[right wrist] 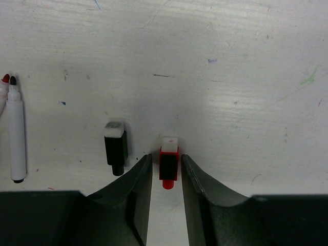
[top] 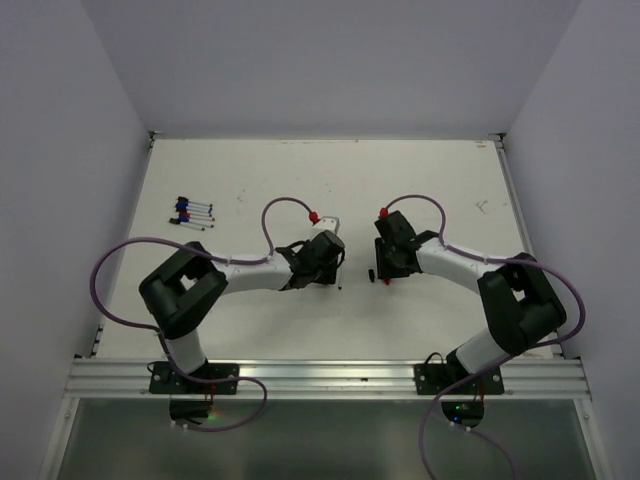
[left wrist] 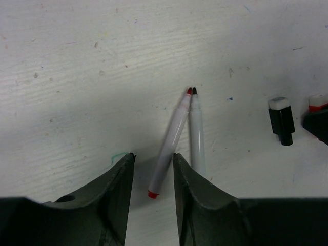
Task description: Open the pen caps
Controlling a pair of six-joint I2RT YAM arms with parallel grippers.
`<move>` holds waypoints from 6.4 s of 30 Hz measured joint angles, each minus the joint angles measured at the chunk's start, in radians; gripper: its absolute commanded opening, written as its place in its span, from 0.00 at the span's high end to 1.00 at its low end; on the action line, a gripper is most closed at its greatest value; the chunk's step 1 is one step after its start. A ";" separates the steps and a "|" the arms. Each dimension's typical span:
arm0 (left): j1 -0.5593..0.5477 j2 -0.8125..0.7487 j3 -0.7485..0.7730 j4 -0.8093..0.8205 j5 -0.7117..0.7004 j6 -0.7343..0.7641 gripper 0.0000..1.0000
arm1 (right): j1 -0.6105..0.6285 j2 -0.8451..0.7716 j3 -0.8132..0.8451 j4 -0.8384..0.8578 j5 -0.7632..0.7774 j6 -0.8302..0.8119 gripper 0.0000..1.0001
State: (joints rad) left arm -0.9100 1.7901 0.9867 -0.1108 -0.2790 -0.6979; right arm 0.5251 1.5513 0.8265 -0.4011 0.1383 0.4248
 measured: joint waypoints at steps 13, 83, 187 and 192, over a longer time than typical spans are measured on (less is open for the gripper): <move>0.006 -0.269 -0.068 -0.107 -0.072 0.014 0.44 | 0.000 -0.018 0.000 0.006 -0.014 0.000 0.47; 1.034 0.181 0.372 -0.608 -0.051 -0.339 0.48 | 0.000 -0.238 0.196 -0.061 -0.209 -0.026 0.01; -0.075 -0.511 -0.190 0.129 0.210 0.134 0.94 | 0.013 -0.360 -0.079 0.534 -0.465 0.273 1.00; -0.080 -0.506 -0.142 0.079 0.175 0.152 0.17 | 0.018 -0.365 -0.079 0.524 -0.462 0.274 1.00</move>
State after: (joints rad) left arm -0.9897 1.2842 0.8448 -0.0315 -0.1043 -0.5461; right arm 0.5430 1.1862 0.7479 0.1226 -0.3233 0.6987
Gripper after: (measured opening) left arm 0.714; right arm 0.173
